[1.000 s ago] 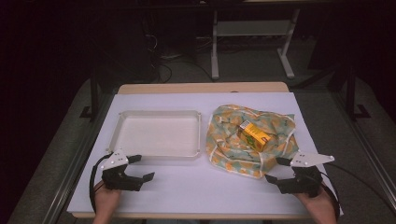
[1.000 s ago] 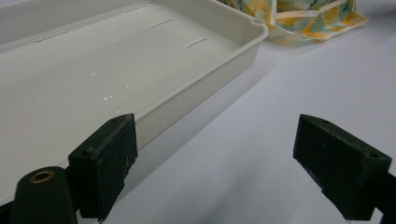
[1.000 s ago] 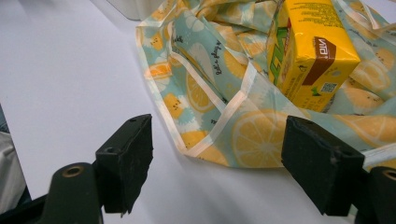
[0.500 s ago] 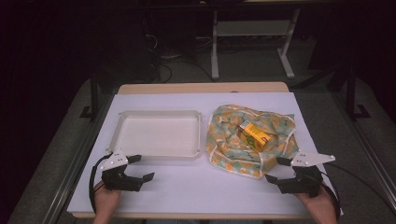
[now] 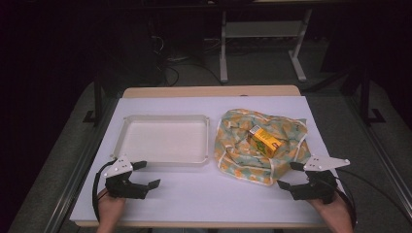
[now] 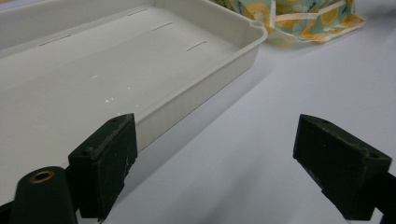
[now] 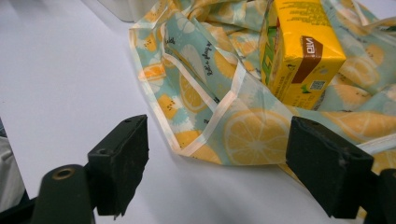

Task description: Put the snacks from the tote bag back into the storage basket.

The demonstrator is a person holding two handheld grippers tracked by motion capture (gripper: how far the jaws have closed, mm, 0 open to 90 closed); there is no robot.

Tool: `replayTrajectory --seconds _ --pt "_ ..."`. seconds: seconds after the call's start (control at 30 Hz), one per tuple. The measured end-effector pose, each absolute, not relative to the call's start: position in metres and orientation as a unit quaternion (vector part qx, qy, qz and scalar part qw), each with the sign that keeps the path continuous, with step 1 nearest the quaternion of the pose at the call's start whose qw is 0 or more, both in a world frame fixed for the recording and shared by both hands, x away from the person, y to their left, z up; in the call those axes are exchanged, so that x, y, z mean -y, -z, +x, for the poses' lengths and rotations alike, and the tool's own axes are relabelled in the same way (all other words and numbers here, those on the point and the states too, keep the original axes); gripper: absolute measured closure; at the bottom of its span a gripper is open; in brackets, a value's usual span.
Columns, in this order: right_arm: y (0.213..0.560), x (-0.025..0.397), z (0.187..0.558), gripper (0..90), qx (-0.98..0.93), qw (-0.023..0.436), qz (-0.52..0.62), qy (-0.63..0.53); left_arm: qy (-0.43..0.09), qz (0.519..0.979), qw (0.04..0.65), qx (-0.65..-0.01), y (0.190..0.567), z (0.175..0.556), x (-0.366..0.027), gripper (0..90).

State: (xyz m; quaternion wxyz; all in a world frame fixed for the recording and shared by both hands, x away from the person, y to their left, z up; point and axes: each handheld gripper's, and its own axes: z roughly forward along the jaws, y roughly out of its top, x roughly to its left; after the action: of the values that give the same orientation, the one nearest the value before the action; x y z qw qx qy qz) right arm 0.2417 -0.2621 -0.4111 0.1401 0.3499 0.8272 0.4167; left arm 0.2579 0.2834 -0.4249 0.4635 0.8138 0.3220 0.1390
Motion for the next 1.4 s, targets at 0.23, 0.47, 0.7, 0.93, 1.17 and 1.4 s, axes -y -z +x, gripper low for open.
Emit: replayTrajectory --seconds 0.23,0.47,0.7,0.93,1.17,1.4 --pt "0.408 0.261 0.243 18.2 -0.828 0.134 0.353 -0.415 -0.140 0.814 0.464 -0.320 0.424 0.258 -0.284 13.5" --pt "0.401 0.263 0.254 15.3 -0.827 0.133 0.361 -0.410 -0.140 0.814 0.464 -0.321 0.425 0.257 -0.285 13.5" --pt "0.393 0.261 0.264 15.4 -0.832 0.137 0.361 -0.399 -0.139 0.810 0.465 -0.328 0.425 0.257 -0.285 13.5" --pt "0.387 0.264 0.280 15.5 -0.831 0.139 0.363 -0.397 -0.142 0.811 0.464 -0.326 0.425 0.257 -0.286 13.5" --pt "0.380 0.257 0.293 15.5 -0.838 0.143 0.359 -0.385 -0.141 0.811 0.465 -0.327 0.425 0.257 -0.286 13.5" --pt "0.374 0.249 0.310 15.9 -0.843 0.144 0.356 -0.378 -0.142 0.810 0.466 -0.327 0.425 0.257 -0.287 13.5"
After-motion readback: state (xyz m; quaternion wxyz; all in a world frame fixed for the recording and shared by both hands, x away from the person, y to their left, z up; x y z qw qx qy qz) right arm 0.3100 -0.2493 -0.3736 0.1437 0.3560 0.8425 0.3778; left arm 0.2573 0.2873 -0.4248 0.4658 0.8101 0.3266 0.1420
